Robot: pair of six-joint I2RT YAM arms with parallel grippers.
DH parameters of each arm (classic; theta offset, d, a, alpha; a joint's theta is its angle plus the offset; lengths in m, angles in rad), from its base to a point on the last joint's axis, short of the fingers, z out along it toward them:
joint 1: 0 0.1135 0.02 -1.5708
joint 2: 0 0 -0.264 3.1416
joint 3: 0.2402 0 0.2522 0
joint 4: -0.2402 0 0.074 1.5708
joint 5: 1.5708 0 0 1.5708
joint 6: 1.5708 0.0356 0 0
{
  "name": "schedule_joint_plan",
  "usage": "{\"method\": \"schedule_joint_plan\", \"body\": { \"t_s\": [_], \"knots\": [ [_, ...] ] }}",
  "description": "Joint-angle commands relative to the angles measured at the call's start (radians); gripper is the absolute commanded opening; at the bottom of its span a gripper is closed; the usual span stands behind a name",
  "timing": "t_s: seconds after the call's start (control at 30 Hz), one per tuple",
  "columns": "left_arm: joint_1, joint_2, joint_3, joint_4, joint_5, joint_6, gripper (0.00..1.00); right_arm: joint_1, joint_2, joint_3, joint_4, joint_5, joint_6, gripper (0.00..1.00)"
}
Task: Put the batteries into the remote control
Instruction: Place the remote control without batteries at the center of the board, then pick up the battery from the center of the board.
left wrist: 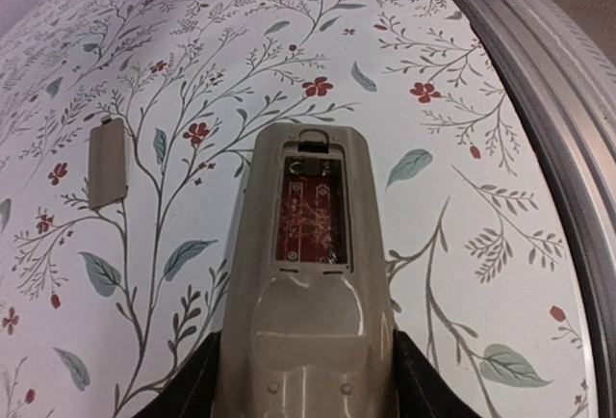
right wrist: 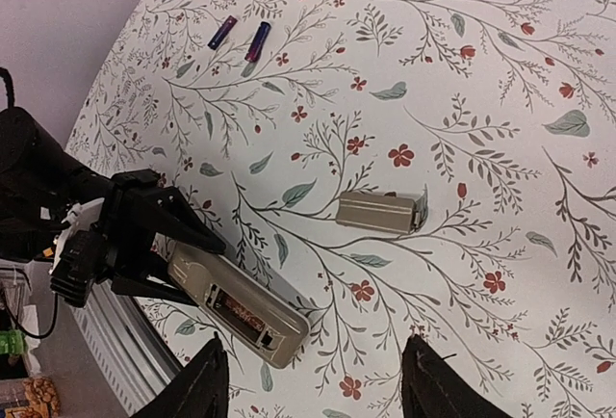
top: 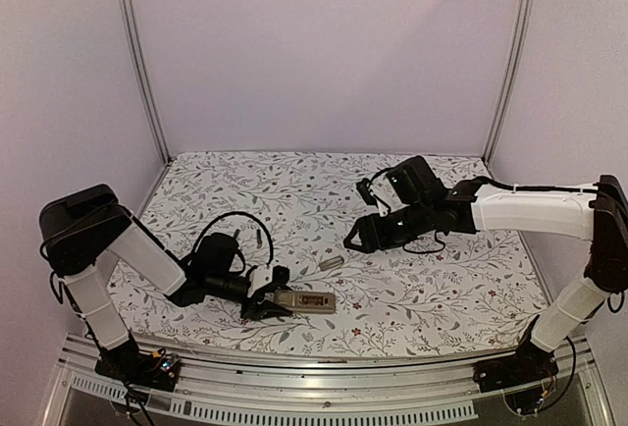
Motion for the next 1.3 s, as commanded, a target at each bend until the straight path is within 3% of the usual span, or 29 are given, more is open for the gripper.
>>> {"method": "schedule_joint_plan", "body": {
  "t_s": [0.0,0.1,0.37,0.43,0.6,0.67,0.83,0.93,1.0,1.07,1.2,1.27],
  "knots": [
    [-0.008,0.033,0.007,-0.009,-0.035,-0.017,0.03,0.007,-0.036,-0.026,0.021,0.043,-0.012,0.6],
    [-0.005,0.036,0.011,-0.011,-0.042,-0.032,0.45,0.011,-0.035,-0.029,0.021,0.048,-0.011,0.61],
    [-0.022,0.002,0.004,-0.035,-0.097,-0.024,0.57,0.011,-0.026,-0.007,0.02,0.049,-0.041,0.63],
    [-0.03,-0.004,0.001,-0.041,-0.11,-0.025,0.74,0.011,-0.027,-0.004,0.021,0.051,-0.049,0.64],
    [-0.048,-0.028,-0.013,-0.033,-0.112,0.027,0.88,0.011,-0.033,0.002,0.022,0.045,-0.052,0.64],
    [-0.054,-0.059,-0.007,-0.054,-0.097,0.069,0.99,0.012,-0.04,0.001,0.022,0.046,-0.05,0.65],
    [-0.026,-0.225,0.068,-0.213,-0.05,0.018,1.0,0.011,-0.061,0.008,0.051,0.076,-0.057,0.66],
    [0.035,-0.342,0.154,-0.418,0.071,-0.018,1.0,0.011,-0.055,0.037,0.08,0.1,-0.071,0.67],
    [0.077,-0.389,0.232,-0.553,0.073,-0.083,1.0,0.011,-0.042,0.062,0.084,0.13,-0.081,0.67],
    [0.128,-0.395,0.302,-0.687,-0.033,-0.188,0.98,0.011,-0.027,0.087,0.085,0.174,-0.078,0.67],
    [0.199,-0.375,0.383,-0.812,-0.443,-0.316,0.71,0.01,-0.001,0.127,0.094,0.239,-0.051,0.67],
    [0.24,-0.36,0.426,-0.883,-0.582,-0.38,0.64,0.01,0.014,0.144,0.095,0.251,-0.028,0.67]
  ]
}}
